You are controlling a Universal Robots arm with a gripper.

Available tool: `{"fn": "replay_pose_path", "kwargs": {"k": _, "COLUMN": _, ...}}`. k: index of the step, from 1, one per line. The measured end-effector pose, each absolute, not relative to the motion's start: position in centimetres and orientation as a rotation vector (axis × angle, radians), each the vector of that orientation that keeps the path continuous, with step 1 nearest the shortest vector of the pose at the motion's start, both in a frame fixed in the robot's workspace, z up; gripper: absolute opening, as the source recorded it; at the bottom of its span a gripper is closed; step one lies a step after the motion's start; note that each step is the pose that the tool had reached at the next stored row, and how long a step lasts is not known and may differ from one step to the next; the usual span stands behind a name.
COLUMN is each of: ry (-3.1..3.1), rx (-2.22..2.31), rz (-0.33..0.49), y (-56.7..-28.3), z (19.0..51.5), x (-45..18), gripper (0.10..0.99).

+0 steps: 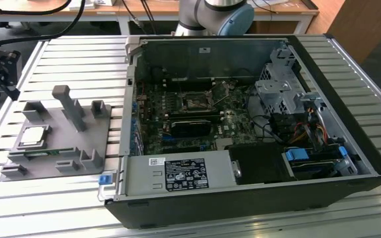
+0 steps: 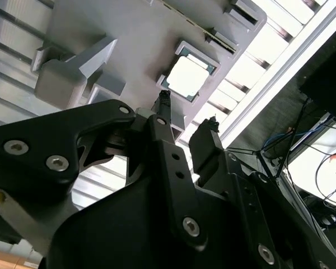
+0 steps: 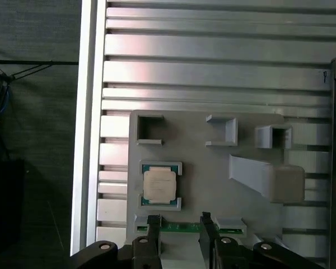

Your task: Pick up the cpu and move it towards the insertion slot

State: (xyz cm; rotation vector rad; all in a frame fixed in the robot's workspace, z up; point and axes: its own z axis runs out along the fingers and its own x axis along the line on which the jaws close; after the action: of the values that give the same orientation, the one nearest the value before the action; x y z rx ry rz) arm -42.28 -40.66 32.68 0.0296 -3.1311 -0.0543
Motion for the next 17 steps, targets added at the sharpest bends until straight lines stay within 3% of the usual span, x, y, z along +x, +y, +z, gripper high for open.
{"fn": "replay_pose_path", "kwargs": {"k": 17, "ry": -3.118, "rx": 0.029, "rz": -0.054, "y": -40.7, "z": 31.2, "x": -42.3, "gripper": 0.412}}
